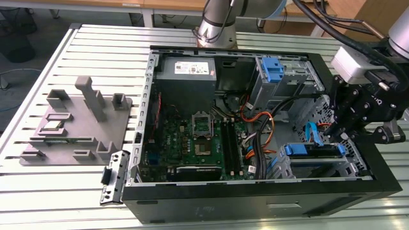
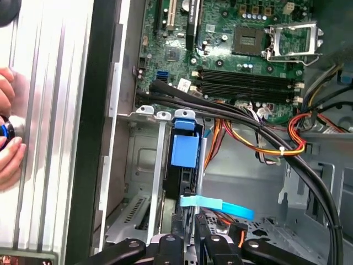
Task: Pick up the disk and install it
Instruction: 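Insert the first disk wire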
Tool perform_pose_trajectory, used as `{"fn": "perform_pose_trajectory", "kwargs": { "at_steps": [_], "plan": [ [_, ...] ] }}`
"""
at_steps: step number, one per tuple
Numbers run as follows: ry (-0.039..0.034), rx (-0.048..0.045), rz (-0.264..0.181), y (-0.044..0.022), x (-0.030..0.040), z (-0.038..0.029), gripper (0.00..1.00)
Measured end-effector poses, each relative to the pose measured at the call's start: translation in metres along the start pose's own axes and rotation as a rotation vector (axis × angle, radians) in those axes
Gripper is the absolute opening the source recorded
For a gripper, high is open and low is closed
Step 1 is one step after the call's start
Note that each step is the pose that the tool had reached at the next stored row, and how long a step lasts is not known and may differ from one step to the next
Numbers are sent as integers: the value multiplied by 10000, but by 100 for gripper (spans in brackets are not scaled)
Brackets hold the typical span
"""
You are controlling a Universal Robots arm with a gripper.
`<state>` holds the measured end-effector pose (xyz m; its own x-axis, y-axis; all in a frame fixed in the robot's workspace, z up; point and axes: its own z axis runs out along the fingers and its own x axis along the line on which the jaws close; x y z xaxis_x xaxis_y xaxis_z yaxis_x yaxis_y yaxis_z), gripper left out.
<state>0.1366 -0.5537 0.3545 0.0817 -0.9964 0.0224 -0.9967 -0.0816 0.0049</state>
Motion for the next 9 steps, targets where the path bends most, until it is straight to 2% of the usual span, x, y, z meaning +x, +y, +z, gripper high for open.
{"fn": "perform_pose_trajectory", "kwargs": {
  "at_steps": [6,9],
  "plan": [
    [-4,-21,942,-1,1,5,23],
    [-10,-25,1149,-1,0,5,23]
  ]
}}
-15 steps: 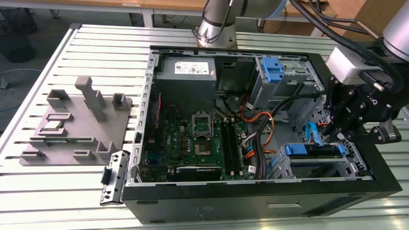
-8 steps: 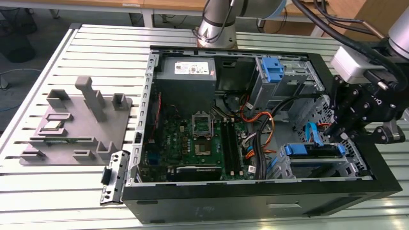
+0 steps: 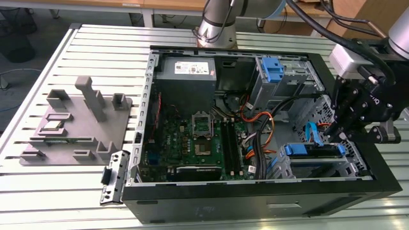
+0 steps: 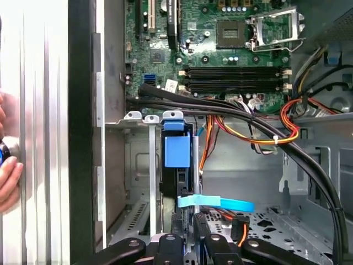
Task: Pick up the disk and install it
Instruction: 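Insert the first disk wire, then insert the second disk wire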
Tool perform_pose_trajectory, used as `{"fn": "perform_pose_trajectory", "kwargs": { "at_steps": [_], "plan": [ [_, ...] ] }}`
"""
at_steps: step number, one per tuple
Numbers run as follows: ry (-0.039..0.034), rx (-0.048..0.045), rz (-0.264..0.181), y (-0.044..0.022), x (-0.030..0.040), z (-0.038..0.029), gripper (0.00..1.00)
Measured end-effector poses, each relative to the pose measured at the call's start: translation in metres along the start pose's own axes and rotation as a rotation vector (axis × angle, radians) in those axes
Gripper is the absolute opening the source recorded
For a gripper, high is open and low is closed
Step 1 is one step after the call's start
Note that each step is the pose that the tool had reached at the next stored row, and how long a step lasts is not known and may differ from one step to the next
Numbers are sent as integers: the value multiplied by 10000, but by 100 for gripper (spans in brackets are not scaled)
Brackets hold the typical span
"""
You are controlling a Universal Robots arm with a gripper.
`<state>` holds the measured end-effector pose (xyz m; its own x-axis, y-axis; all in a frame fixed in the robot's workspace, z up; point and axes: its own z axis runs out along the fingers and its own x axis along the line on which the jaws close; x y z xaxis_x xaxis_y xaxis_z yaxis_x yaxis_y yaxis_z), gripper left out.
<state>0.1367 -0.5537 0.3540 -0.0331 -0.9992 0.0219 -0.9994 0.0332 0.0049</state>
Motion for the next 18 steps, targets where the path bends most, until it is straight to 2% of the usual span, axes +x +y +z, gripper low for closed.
{"fn": "perform_pose_trajectory", "kwargs": {
  "at_steps": [3,6,8,10,18],
  "plan": [
    [-1,-1,19,0,1,-27,23],
    [-34,-2,20,0,2,-62,23],
    [-44,-2,20,0,1,-61,23],
    [-91,-4,19,0,1,-63,23],
    [-92,-4,19,-32,0,-63,23]
  ]
}}
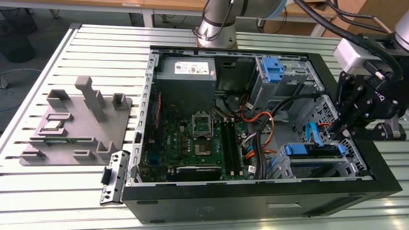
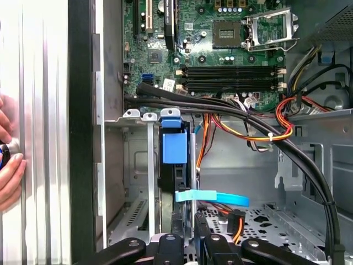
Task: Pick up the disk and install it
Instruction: 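Insert the second disk wire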
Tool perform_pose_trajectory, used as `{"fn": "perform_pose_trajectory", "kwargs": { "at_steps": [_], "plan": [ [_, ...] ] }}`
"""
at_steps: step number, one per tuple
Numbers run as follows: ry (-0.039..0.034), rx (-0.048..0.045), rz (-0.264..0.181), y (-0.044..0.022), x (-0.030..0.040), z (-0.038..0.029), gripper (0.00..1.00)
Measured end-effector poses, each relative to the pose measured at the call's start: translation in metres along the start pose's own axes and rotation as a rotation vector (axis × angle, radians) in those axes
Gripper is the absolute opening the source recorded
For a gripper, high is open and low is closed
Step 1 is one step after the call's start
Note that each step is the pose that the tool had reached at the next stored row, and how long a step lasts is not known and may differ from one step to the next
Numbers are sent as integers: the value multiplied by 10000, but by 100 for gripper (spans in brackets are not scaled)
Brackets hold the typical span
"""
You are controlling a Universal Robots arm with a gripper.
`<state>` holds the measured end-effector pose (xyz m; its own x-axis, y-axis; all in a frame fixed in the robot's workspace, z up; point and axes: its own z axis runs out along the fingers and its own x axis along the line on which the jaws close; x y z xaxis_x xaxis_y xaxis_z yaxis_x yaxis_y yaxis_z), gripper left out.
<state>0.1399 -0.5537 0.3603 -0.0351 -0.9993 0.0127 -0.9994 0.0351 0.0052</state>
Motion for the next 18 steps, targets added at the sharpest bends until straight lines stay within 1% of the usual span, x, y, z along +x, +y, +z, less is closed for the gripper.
{"fn": "perform_pose_trajectory", "kwargs": {
  "at_steps": [5,13,15,18],
  "plan": [
    [0,0,0,-38,-2,0,23],
    [0,0,0,-42,-2,0,23],
    [0,0,1,-75,-3,0,23],
    [0,0,0,-76,-3,0,23]
  ]
}}
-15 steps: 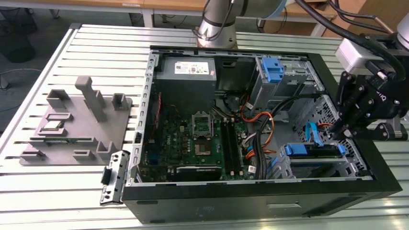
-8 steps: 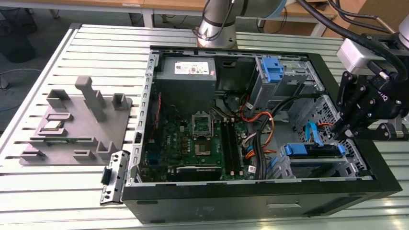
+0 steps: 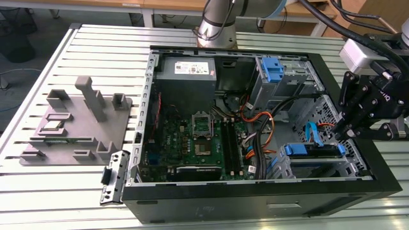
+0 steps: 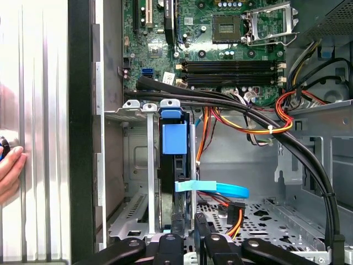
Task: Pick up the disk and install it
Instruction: 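Insert the second disk wire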
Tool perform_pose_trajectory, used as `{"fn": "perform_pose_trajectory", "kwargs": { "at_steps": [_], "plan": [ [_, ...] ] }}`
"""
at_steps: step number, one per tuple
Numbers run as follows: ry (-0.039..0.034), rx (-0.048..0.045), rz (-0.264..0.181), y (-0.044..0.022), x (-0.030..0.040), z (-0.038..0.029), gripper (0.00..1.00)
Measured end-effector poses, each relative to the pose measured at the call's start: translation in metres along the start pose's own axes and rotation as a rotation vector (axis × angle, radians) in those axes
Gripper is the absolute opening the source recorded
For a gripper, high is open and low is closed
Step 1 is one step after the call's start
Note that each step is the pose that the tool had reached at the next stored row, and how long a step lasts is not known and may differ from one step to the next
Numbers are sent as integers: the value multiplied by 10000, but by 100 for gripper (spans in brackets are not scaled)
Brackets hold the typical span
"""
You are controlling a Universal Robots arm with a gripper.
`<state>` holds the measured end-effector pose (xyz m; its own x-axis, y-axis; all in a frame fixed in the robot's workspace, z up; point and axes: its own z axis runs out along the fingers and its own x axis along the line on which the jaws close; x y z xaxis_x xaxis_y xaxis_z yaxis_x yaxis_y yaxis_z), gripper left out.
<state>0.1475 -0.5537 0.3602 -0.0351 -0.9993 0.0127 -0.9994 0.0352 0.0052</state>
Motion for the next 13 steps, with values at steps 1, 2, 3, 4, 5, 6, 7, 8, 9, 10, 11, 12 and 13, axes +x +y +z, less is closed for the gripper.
{"fn": "perform_pose_trajectory", "kwargs": {
  "at_steps": [1,2,3,4,5,6,7,8,9,10,11,12,13],
  "plan": [
    [-1,0,0,0,0,0,23],
    [0,0,0,0,0,0,23],
    [0,0,-1,0,0,0,23],
    [0,0,0,0,0,0,23],
    [-1,0,0,0,0,0,23],
    [-1,0,0,0,0,0,23],
    [0,0,0,0,-4,-1,23],
    [0,0,-1,0,-13,-1,23],
    [0,0,0,1,-27,-1,23],
    [0,0,0,1,-42,-1,23],
    [0,0,0,2,-58,-1,23],
    [1,0,0,3,-74,-2,23],
    [1,0,0,3,-90,-2,23]
  ]
}}
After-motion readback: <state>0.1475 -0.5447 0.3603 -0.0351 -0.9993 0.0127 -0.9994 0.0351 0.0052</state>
